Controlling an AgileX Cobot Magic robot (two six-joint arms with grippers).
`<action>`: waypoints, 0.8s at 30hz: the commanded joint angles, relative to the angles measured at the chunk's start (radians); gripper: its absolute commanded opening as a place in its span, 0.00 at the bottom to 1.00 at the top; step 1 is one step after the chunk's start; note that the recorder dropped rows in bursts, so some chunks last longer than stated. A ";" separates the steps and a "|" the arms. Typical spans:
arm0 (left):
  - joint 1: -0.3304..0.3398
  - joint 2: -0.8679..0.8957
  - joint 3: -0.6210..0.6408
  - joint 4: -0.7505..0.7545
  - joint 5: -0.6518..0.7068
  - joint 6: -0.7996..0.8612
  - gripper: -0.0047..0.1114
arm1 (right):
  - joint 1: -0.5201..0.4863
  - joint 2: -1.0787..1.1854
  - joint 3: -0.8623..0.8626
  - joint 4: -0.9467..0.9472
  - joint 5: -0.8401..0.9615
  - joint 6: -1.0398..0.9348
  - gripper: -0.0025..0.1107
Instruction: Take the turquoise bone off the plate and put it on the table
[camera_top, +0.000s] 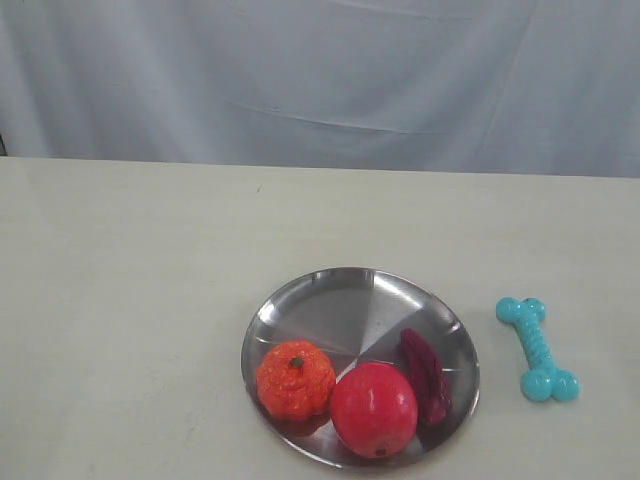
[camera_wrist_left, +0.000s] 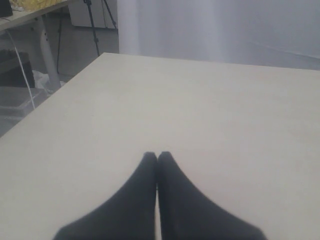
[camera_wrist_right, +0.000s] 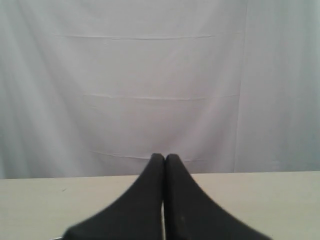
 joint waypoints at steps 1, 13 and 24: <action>0.000 -0.001 0.003 0.000 -0.005 -0.004 0.04 | 0.004 -0.062 0.057 -0.010 -0.028 0.004 0.02; 0.000 -0.001 0.003 0.000 -0.005 -0.004 0.04 | 0.007 -0.066 0.057 -0.069 0.095 -0.002 0.02; 0.000 -0.001 0.003 0.000 -0.005 -0.004 0.04 | 0.007 -0.066 0.057 -0.069 0.374 0.007 0.02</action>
